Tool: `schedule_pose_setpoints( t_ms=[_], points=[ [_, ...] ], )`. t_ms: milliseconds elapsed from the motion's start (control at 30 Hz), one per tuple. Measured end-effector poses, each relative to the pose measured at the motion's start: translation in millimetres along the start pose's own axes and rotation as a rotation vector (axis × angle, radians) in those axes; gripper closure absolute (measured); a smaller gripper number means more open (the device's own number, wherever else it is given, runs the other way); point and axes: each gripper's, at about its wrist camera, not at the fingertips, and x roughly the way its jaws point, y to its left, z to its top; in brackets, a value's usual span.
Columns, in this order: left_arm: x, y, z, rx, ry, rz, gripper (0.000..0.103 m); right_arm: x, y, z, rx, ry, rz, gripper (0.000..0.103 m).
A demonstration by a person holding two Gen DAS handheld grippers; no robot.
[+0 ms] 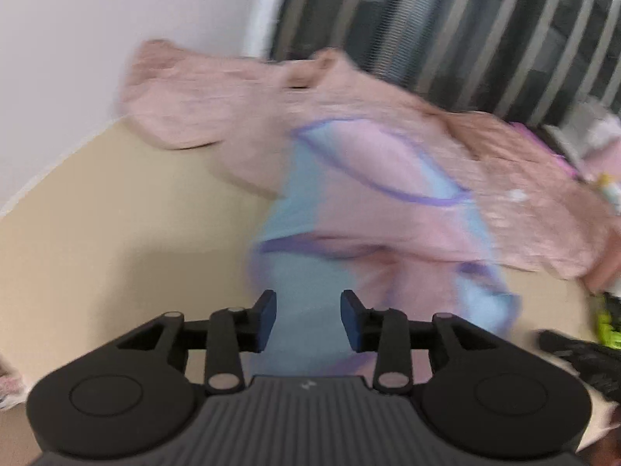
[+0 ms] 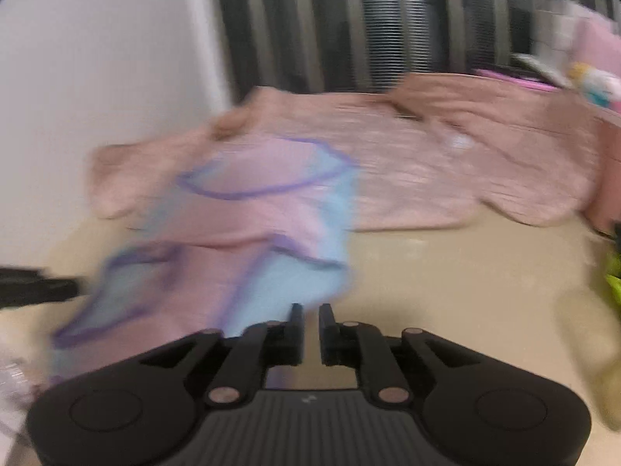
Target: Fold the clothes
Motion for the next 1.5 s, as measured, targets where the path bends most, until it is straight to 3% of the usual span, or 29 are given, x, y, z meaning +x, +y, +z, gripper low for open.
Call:
schedule_pose_setpoints(
  t_ms=[100, 200, 300, 400, 433, 533, 633, 733, 833, 967, 1000, 1033, 1067, 1233, 1267, 1333, 1500],
  points=[
    [25.8, -28.3, 7.6, 0.051, 0.037, -0.101, 0.064, 25.4, 19.9, 3.7, -0.067, 0.033, 0.028, 0.086],
    [61.1, -48.8, 12.7, 0.107, 0.104, -0.053, 0.065, 44.9, 30.9, 5.4, -0.078, 0.059, 0.036, 0.086],
    [75.0, -43.6, 15.0, 0.061, 0.113, -0.056, 0.068, 55.5, 36.6, 7.3, -0.097, 0.074, 0.005, 0.086],
    [75.0, -29.4, 13.7, -0.012, 0.106, -0.154, 0.097, 66.3, 37.7, 7.3, -0.092, 0.094, 0.006, 0.074],
    [75.2, -24.3, 13.2, -0.035, 0.105, -0.18, 0.101, 67.5, 38.2, 7.6, -0.093, 0.087, 0.01, 0.074],
    [73.9, -14.9, 12.1, -0.082, 0.075, -0.158, 0.102, 75.3, 37.6, 10.5, -0.094, 0.082, 0.006, 0.076],
    [66.1, 0.5, 11.8, -0.17, 0.037, -0.203, 0.102, 80.9, 35.0, 13.6, -0.094, 0.078, 0.006, 0.099],
    [53.7, 8.8, 10.2, -0.196, 0.02, -0.207, 0.102, 78.2, 34.6, 16.7, -0.096, 0.058, 0.037, 0.103],
    [38.6, 13.3, 6.8, -0.21, 0.002, -0.231, 0.102, 65.8, 39.1, 18.1, -0.125, 0.012, 0.034, 0.103],
    [33.4, 8.6, 2.9, -0.14, 0.027, -0.22, 0.097, 58.2, 36.0, 18.1, -0.109, 0.004, 0.058, 0.099],
    [35.7, 8.7, 3.0, -0.135, 0.032, -0.208, 0.088, 59.4, 34.6, 18.3, -0.1, 0.012, 0.061, 0.094],
    [38.0, 8.8, 3.2, -0.13, 0.037, -0.195, 0.077, 64.1, 34.8, 19.0, -0.097, 0.022, 0.059, 0.078],
    [40.3, 8.9, 3.4, -0.124, 0.042, -0.182, 0.073, 69.4, 35.3, 19.8, -0.095, 0.034, 0.056, 0.069],
    [50.9, 8.2, 11.0, -0.1, 0.046, -0.182, 0.072, 90.1, 51.8, 22.6, -0.149, 0.049, 0.042, 0.074],
    [53.1, 5.9, 11.0, -0.087, 0.05, -0.179, 0.072, 94.4, 55.2, 21.2, -0.16, 0.059, 0.026, 0.086],
    [57.3, 1.3, 10.8, -0.063, 0.059, -0.174, 0.079, 98.5, 60.1, 18.0, -0.173, 0.056, -0.007, 0.098],
    [56.8, 2.6, 7.1, -0.083, 0.068, -0.203, 0.086, 77.6, 55.3, 18.0, -0.126, 0.003, -0.038, 0.101]
  ],
)
